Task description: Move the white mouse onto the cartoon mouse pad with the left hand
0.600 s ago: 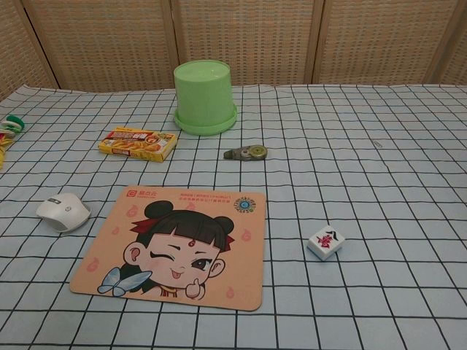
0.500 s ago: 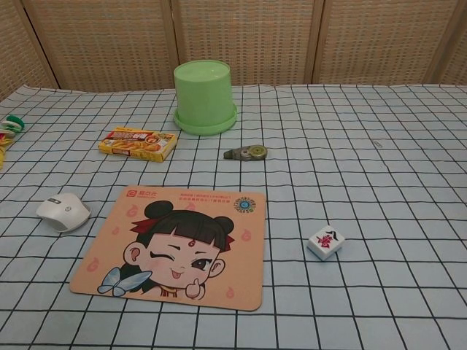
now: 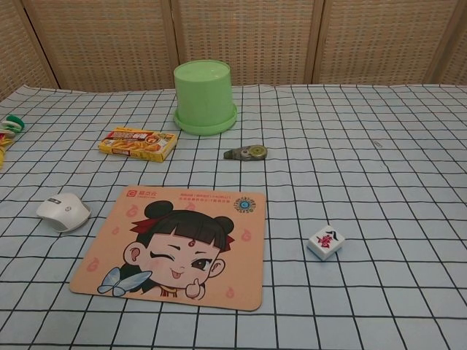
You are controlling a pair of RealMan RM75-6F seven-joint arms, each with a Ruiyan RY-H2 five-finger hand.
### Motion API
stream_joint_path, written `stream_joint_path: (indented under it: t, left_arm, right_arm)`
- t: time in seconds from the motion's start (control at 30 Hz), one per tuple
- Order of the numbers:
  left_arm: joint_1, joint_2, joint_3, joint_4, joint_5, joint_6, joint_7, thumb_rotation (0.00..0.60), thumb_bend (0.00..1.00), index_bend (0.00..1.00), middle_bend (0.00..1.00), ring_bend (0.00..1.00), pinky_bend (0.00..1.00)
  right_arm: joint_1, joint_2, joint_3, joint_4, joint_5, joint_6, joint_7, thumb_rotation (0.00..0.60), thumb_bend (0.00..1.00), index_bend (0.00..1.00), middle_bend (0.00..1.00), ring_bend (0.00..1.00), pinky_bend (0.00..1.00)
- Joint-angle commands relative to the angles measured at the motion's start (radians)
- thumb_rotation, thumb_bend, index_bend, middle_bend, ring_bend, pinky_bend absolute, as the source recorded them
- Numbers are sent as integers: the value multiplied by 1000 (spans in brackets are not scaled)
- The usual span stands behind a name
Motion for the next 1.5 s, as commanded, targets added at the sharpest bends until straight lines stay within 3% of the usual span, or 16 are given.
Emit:
stream_joint_path:
  t: [0.03,0.17,0.37,0.53,0.57,0.63,0.97,1.2,1.5]
  left_arm:
    - [-22,10,7,12,12,-34,12,600,151,0,0,0,0]
    - [-64,28,7,31,31,-91,37,600,154,1,0,0,20]
    - [-134,49,10,57,63,-181,-7,600,156,75,0,5,163]
    - [-220,77,26,100,89,-314,-95,600,158,122,5,31,184]
    - [-270,77,25,148,99,-386,-96,600,158,123,7,32,184]
    - [-312,73,28,187,112,-435,-132,600,158,124,11,35,184]
    - [-413,46,53,288,152,-547,-187,600,160,178,62,69,217]
    - [-492,-21,71,359,158,-639,-191,600,170,212,86,87,223]
    - [-527,-74,73,388,127,-670,-174,600,173,229,97,96,238]
  right_arm:
    - [-4,5,7,1,13,5,14,600,75,131,0,0,0]
    - [-3,5,6,9,20,-5,16,600,75,131,0,0,0]
    - [-1,-1,4,11,16,-10,6,600,75,132,0,0,0]
    - [1,-4,7,14,24,-16,5,600,75,132,0,0,0]
    - [1,-5,10,18,35,-23,8,600,75,132,0,0,0]
    - [3,-6,13,22,41,-28,11,600,75,132,0,0,0]
    - [7,-11,16,33,51,-40,11,600,75,132,0,0,0]
    - [9,-15,20,43,64,-51,16,600,75,132,0,0,0]
    - [10,-15,23,48,70,-54,28,600,75,133,0,0,0]
